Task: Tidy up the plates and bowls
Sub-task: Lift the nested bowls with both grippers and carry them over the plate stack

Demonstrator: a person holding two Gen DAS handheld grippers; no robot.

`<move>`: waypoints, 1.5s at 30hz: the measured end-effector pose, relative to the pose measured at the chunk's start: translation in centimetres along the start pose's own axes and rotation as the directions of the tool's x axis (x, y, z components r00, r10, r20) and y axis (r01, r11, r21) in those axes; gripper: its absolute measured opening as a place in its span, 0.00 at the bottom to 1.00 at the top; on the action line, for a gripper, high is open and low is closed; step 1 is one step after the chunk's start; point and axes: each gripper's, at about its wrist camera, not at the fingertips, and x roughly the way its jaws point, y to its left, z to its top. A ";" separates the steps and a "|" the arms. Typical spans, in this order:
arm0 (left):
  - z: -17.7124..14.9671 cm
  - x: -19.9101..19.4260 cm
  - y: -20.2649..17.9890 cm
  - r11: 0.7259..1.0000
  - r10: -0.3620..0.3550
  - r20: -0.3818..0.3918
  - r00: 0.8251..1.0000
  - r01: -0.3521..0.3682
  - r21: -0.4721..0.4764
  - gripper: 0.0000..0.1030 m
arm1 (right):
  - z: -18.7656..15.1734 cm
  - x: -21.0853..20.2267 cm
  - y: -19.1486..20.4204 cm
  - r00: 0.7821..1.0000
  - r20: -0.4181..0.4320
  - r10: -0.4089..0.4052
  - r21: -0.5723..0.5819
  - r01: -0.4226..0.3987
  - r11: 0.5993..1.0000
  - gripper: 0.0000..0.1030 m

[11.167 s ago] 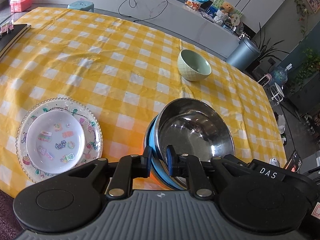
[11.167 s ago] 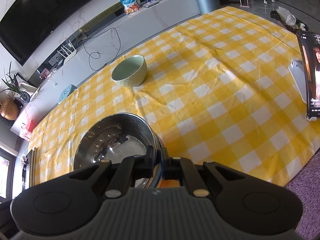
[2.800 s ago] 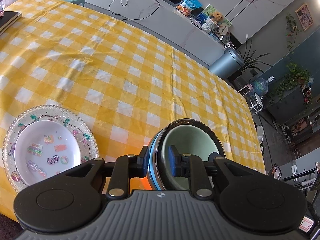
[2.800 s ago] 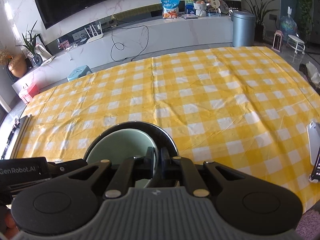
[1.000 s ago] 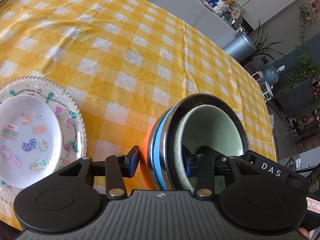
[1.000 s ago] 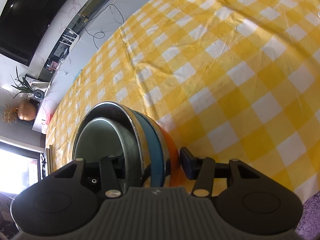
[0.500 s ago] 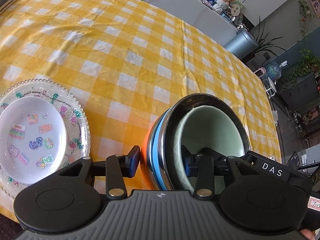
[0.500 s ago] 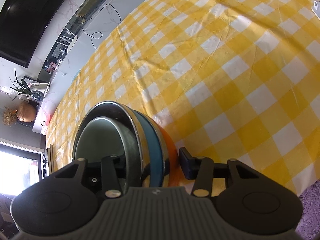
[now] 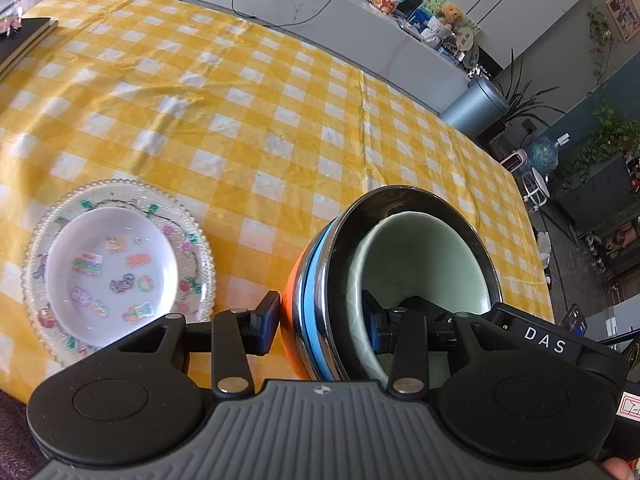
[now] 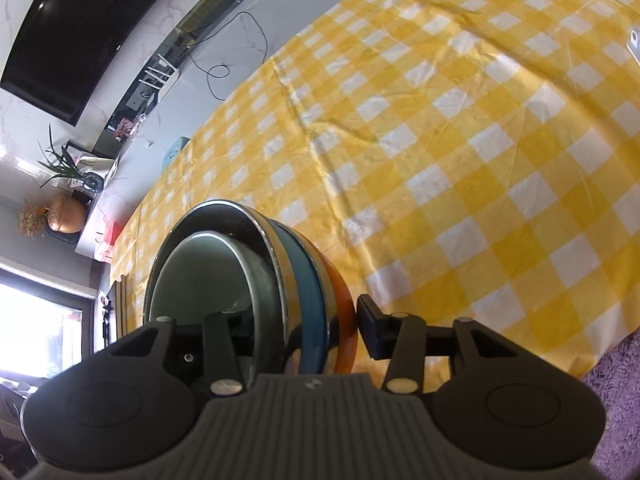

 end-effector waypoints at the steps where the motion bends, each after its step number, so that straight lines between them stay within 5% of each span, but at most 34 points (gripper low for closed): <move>1: 0.0 -0.4 0.2 1.000 0.004 0.005 1.000 -0.004 -0.002 0.45 | -0.2 -0.1 0.3 1.000 -0.001 0.004 -0.005 -0.004 1.000 0.44; 22: 0.4 -7.5 8.6 0.986 0.061 0.120 0.991 -0.042 -0.159 0.44 | -5.4 1.2 9.6 0.995 -0.079 0.066 -0.179 -0.079 0.981 0.42; 45: 2.2 -5.1 13.8 0.963 0.131 0.072 0.989 -0.110 -0.248 0.44 | -6.1 8.5 12.5 0.983 -0.179 0.039 -0.214 -0.077 0.974 0.42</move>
